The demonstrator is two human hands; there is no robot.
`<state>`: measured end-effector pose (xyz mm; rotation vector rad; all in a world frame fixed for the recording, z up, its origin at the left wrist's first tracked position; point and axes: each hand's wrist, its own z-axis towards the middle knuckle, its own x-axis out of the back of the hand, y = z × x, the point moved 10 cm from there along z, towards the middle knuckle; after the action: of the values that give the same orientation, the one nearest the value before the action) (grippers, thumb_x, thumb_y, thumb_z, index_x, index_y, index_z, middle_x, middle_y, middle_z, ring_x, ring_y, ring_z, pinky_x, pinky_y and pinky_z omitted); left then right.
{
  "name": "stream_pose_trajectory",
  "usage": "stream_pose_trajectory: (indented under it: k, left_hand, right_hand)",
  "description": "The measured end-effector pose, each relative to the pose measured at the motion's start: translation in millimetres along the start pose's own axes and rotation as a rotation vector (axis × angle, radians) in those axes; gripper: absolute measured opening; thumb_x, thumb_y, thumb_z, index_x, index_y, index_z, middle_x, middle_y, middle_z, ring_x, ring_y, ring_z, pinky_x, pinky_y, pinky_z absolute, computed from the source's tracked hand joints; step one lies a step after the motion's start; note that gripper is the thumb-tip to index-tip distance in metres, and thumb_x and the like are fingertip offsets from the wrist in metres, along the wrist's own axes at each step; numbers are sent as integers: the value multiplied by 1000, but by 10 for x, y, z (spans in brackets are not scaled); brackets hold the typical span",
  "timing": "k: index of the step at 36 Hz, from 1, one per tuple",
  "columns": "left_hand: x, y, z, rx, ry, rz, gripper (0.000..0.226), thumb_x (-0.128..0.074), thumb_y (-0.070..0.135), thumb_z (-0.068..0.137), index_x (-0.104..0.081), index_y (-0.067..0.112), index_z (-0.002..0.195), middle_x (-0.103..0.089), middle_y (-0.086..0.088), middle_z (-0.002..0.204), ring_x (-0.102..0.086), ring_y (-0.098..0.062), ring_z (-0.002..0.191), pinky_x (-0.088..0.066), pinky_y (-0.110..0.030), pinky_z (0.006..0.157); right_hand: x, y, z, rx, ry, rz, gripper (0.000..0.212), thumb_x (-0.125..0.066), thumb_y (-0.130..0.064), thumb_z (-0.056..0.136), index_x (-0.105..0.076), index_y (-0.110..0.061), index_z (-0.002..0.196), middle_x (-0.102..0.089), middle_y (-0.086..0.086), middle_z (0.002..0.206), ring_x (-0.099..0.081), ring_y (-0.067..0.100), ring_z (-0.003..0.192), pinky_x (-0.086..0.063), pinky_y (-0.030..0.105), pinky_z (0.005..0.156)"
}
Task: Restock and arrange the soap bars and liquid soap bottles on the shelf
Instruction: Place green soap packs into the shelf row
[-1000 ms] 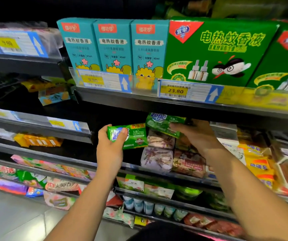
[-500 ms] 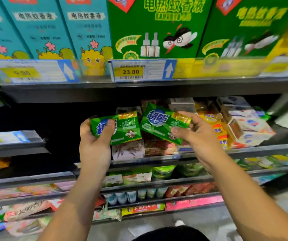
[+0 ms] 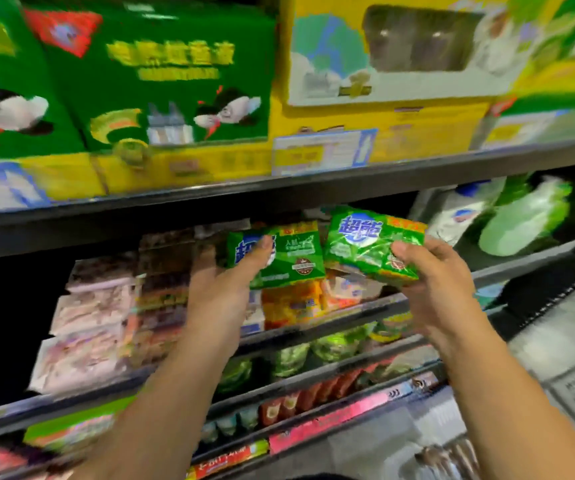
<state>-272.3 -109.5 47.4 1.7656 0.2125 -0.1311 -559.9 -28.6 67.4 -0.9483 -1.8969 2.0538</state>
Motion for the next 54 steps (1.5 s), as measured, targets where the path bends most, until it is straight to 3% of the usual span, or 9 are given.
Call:
stream_pose_trajectory:
  k: [10, 15, 19, 24, 30, 36, 41, 47, 54]
  left_hand:
    - [-1356, 28, -90, -136, -16, 163, 73, -90, 68, 38, -70, 34, 100, -75, 11, 99, -71, -14, 99, -54, -45, 93]
    - [-1673, 63, -123, -179, 8, 215, 45, -83, 46, 55, -71, 26, 94, -76, 8, 89, -70, -1, 83, -53, -31, 78]
    - [-1679, 1, -131, -141, 111, 275, 37, -91, 42, 64, -65, 26, 85, -75, 9, 86, -70, -10, 87, -58, -52, 87]
    - [-1739, -8, -200, -140, 162, 350, 40, -90, 36, 68, -54, 26, 81, -69, 18, 70, -65, -2, 76, -54, -39, 86]
    - [-2016, -63, -181, -120, 79, 400, 60, -90, 47, 64, -67, 4, 99, -73, -18, 93, -70, -28, 85, -50, -36, 67]
    - [-2708, -425, -174, -8, -133, 397, 32, -81, 42, 79, -58, 29, 96, -67, 7, 99, -66, -15, 99, -58, -39, 74]
    - [-2947, -461, -136, -281, -178, 1083, 24, -47, 21, 104, -55, 18, 126, -67, -10, 108, -61, -31, 103, -46, -31, 82]
    - [-2980, -1038, 142, -303, -283, 1596, 57, -41, 25, 103, -24, 30, 157, -10, 0, 167, -15, -23, 152, -27, -33, 116]
    - [-3408, -777, 178, -425, -295, 2055, 41, -57, 13, 90, -60, 24, 129, -67, -8, 112, -59, -31, 111, -36, -38, 101]
  right_hand:
    - [1478, -124, 1001, -145, -13, -417, 43, -87, -44, 64, -54, -25, 84, -61, 4, 87, -62, 21, 82, -47, 41, 71]
    - [1290, 156, 1479, -295, -160, -367, 37, -50, 5, 96, -61, -11, 65, -72, 8, 74, -62, 13, 69, -47, 26, 78]
    - [1101, 318, 1546, -295, -259, -576, 32, -58, -5, 98, -57, 7, 128, -62, 10, 120, -58, 21, 111, -46, 10, 66]
    - [925, 289, 1496, -224, -363, -988, 61, -32, -50, 104, -64, 1, 110, -65, 26, 90, -63, 35, 87, -43, 36, 81]
    - [995, 10, 1373, -252, -405, -251, 61, -59, -63, 78, -65, -17, 118, -71, 7, 111, -68, 27, 105, -52, 45, 97]
    - [1191, -141, 1307, -301, -538, -60, 43, -67, -22, 81, -58, -17, 123, -72, 9, 114, -71, 29, 102, -60, 48, 82]
    - [1893, -63, 1517, -329, -303, -73, 12, -62, -15, 92, -66, -10, 103, -74, 12, 101, -72, 30, 96, -57, 55, 85]
    - [2345, 9, 1624, -319, -267, -208, 59, -83, -44, 68, -67, -16, 117, -72, 11, 117, -66, 34, 112, -50, 64, 94]
    - [2343, -6, 1690, -315, -285, -262, 30, -72, -28, 89, -67, -15, 115, -75, 6, 107, -71, 30, 101, -55, 56, 89]
